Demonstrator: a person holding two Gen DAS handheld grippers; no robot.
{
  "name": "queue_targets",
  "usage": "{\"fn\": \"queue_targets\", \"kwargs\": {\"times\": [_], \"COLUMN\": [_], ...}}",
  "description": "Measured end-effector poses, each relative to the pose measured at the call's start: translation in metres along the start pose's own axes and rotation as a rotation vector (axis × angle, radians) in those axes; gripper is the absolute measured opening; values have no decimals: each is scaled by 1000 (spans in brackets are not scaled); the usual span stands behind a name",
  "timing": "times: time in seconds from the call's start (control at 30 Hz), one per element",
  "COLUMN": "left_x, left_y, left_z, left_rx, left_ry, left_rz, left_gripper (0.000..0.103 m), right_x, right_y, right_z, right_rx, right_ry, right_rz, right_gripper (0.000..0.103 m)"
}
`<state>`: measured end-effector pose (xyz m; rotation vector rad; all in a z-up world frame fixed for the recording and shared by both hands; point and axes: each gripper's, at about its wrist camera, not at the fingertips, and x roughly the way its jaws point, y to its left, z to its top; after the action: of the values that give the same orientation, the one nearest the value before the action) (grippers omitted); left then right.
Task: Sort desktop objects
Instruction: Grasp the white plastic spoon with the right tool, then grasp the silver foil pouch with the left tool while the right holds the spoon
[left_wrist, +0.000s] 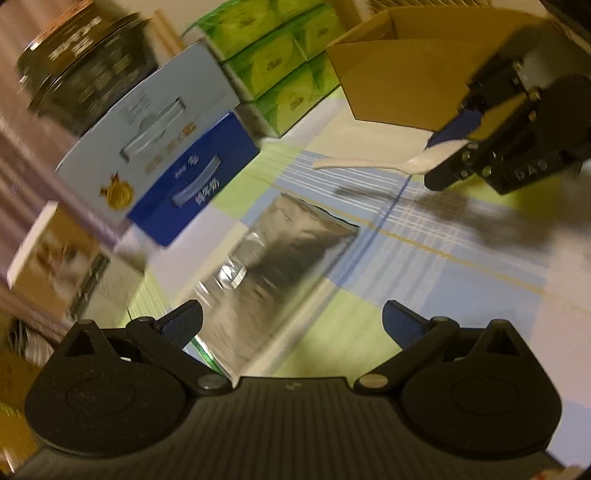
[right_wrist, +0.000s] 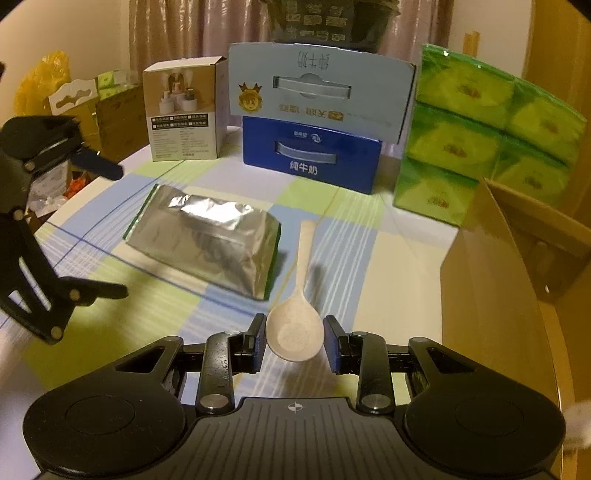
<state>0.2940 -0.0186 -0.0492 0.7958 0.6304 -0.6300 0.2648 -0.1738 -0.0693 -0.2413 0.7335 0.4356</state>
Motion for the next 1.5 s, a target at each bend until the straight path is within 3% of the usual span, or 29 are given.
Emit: {"fn": "queue_targets", "kwargs": {"times": [0.33,0.57,0.77,0.93,1.13,1.27,1.3,1.4,1.5], "left_x": [53,81,94,95,101,99,96,84,69], "left_y": [17,25,26,28,21,21,20,16,4], "left_z": [16,19,17,18,16,16,16,14,8], "left_rx": [133,176,190,182,243,208,198,173,132], "left_ry": [18,79,106,111,129,141,149,177,215], "left_rz": [-58,-95,-116,-113,-103,-120,-122,-154,-177], "left_gripper": [102,102,98,89,89,76,66,55,51], "right_x": [28,39,47,50,53,49,48,43,33], "right_y": [-5,-6,-7,-6,-5,-4,-5,-4,-1], "right_z": [14,12,10,10,12,11,11,7,2], "right_rx": [-22,-14,0,3,9,17,21,46,74], "right_ry": [14,24,34,38,40,36,35,38,41], "right_rz": [-4,-2,-1,-2,-3,2,3,8,18], "right_gripper": [30,30,30,30,30,30,30,30,30]}}
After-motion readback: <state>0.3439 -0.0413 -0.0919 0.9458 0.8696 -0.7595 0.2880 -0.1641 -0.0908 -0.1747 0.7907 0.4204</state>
